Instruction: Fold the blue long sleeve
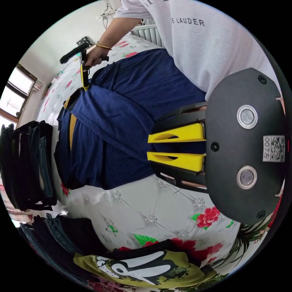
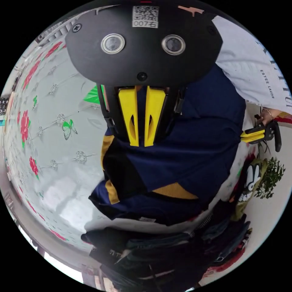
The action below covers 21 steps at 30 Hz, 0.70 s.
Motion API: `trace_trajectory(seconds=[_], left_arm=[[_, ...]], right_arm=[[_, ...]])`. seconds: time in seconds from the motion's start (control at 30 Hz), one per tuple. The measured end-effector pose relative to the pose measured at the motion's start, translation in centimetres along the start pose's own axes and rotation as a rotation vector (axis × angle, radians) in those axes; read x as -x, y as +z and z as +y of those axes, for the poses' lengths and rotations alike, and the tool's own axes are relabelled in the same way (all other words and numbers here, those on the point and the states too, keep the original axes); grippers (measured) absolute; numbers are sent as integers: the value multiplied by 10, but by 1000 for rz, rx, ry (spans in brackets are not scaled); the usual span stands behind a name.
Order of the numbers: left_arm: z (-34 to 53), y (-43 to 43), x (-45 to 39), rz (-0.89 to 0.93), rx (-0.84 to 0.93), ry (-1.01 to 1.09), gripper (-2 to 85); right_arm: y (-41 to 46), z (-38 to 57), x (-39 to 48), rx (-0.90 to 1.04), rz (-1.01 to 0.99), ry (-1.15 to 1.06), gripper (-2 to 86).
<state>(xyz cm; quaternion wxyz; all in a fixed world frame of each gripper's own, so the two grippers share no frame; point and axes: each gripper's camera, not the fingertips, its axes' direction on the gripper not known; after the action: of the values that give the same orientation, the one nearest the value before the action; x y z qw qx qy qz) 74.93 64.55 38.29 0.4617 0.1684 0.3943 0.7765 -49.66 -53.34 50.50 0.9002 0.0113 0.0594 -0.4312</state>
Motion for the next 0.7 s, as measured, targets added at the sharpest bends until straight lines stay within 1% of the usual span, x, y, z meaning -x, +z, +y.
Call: trace_trajectory(seconds=[0.03,0.07,0.1,0.17,0.23,0.27,0.33,0.4,0.43,0.53,0.6,0.7], left_arm=[[-1,6,-1,4,23,1,51],[-3,19,-2,5,84,-9,52],[0,25,-7,11,111,-1,50],[11,25,-17,3,113,54,45],[24,19,-27,-19,107,115,41],[34,15,-32,-41,104,139,37],[47,10,-34,-83,106,145,24],[62,1,-30,-165,98,108,5],[66,-1,-28,-173,92,96,4],[75,-12,-15,-130,30,54,8],[72,-15,-9,-70,3,37,28],[76,-13,-3,31,12,-10,59]], right_arm=[[13,2,-5,64,65,0,1],[6,10,-16,-24,52,5,0],[7,13,-25,-3,92,71,0],[1,29,-61,-9,24,220,1],[-7,47,-80,-41,-29,307,4],[-14,62,-84,-63,0,356,7],[-25,86,-83,-85,7,370,16],[-36,117,-76,-118,-27,366,28],[-41,140,-70,-132,-44,373,35],[-48,199,-50,-145,-84,381,53],[-46,232,-40,-117,-108,400,64],[-44,283,-30,-51,-140,443,82]])
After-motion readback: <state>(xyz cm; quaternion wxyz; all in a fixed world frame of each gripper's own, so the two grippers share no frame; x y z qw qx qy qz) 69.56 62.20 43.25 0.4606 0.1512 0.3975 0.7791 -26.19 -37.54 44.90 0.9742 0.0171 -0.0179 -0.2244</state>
